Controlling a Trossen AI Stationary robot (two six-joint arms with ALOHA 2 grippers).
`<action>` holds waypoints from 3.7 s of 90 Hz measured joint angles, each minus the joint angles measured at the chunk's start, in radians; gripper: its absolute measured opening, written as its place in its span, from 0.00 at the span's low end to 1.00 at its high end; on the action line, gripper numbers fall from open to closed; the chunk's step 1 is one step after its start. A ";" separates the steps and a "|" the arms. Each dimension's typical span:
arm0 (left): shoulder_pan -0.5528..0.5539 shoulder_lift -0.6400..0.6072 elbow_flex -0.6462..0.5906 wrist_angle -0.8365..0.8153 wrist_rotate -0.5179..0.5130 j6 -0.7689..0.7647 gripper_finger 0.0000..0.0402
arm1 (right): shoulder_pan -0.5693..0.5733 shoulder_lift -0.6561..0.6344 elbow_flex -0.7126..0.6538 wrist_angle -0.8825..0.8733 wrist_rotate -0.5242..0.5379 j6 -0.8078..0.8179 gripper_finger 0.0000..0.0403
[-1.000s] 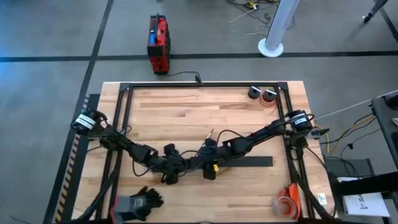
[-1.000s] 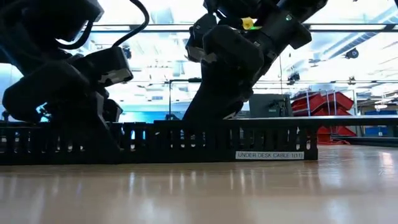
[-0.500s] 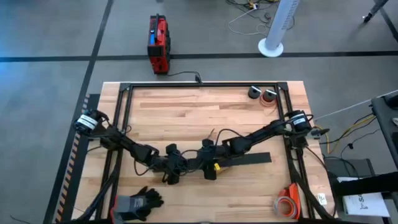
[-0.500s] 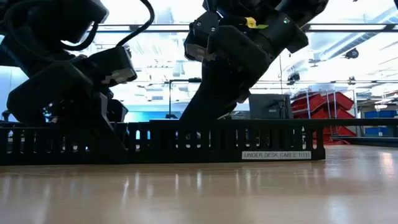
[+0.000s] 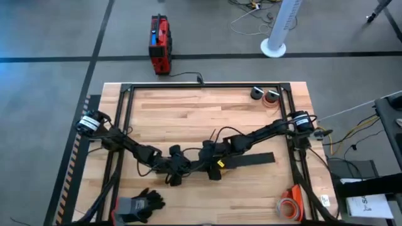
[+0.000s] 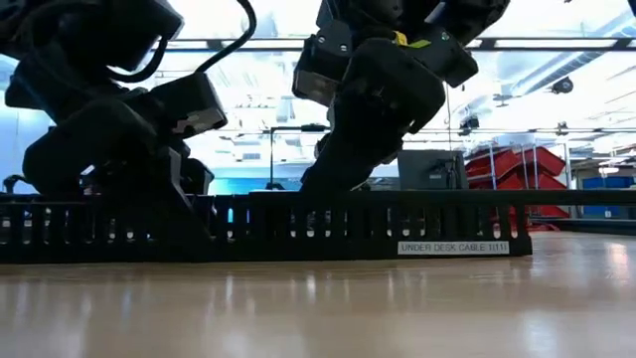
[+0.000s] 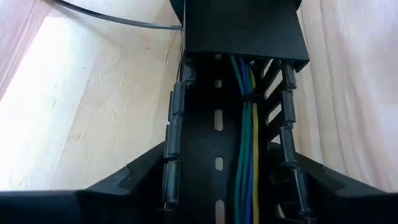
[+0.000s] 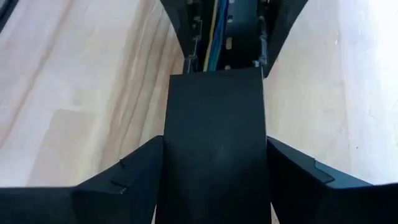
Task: Ziptie cables
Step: Insert the cable duct cover into the cable duct
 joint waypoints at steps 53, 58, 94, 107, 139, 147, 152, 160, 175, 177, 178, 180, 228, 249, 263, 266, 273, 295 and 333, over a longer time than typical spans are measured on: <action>0.011 0.002 -0.009 0.084 -0.013 0.038 0.56 | -0.016 0.000 -0.009 0.030 0.051 0.076 0.54; 0.017 0.002 -0.009 0.078 -0.013 0.047 0.56 | -0.016 0.000 -0.010 0.054 0.057 0.068 0.55; 0.031 0.001 -0.004 0.070 -0.013 0.070 0.56 | -0.038 0.000 -0.007 0.036 0.111 0.105 0.55; 0.032 -0.002 -0.008 0.055 -0.011 0.042 0.55 | -0.033 -0.001 -0.004 0.010 0.112 0.077 0.57; 0.031 -0.005 -0.004 0.042 -0.013 0.056 0.55 | -0.026 0.002 -0.010 0.104 0.175 0.034 0.58; 0.033 -0.004 -0.005 0.054 -0.014 0.047 0.55 | -0.027 0.008 -0.009 0.129 0.198 0.002 0.62; 0.035 -0.004 -0.005 0.059 -0.024 0.042 0.55 | -0.028 0.008 -0.009 0.119 0.201 -0.002 0.65; 0.035 -0.005 -0.004 0.076 -0.028 0.031 0.57 | -0.028 -0.007 -0.009 0.100 0.199 0.003 0.68; 0.033 -0.006 -0.009 0.048 -0.015 0.026 0.56 | -0.028 -0.038 -0.008 0.034 0.215 0.003 0.68; 0.033 -0.006 -0.009 0.048 -0.014 0.026 0.56 | -0.028 -0.043 -0.008 0.022 0.217 0.002 0.67; 0.033 -0.006 -0.009 0.048 -0.014 0.026 0.56 | -0.028 -0.046 -0.008 0.017 0.218 0.002 0.67; 0.033 -0.006 -0.009 0.048 -0.014 0.026 0.56 | -0.028 -0.052 -0.008 0.013 0.218 0.002 0.66; 0.031 -0.004 -0.014 0.041 -0.003 0.018 0.55 | -0.027 -0.053 -0.007 -0.008 0.234 -0.012 0.59; 0.030 -0.003 -0.015 0.047 -0.003 0.018 0.57 | -0.027 -0.052 -0.007 -0.008 0.234 -0.017 0.61; 0.030 -0.003 -0.016 0.048 -0.003 0.018 0.55 | -0.028 -0.052 -0.007 -0.009 0.233 -0.021 0.58; 0.030 -0.003 -0.016 0.048 -0.003 0.018 0.55 | -0.027 -0.052 -0.007 -0.009 0.233 -0.021 0.57; 0.030 -0.003 -0.016 0.048 -0.003 0.018 0.56 | -0.027 -0.052 -0.007 -0.009 0.233 -0.025 0.56; 0.031 -0.003 -0.016 0.061 -0.004 0.017 0.56 | -0.027 -0.049 -0.009 -0.010 0.233 -0.038 0.62; 0.032 -0.002 -0.018 0.098 -0.026 0.044 0.55 | -0.024 -0.021 -0.012 0.037 0.233 -0.039 0.52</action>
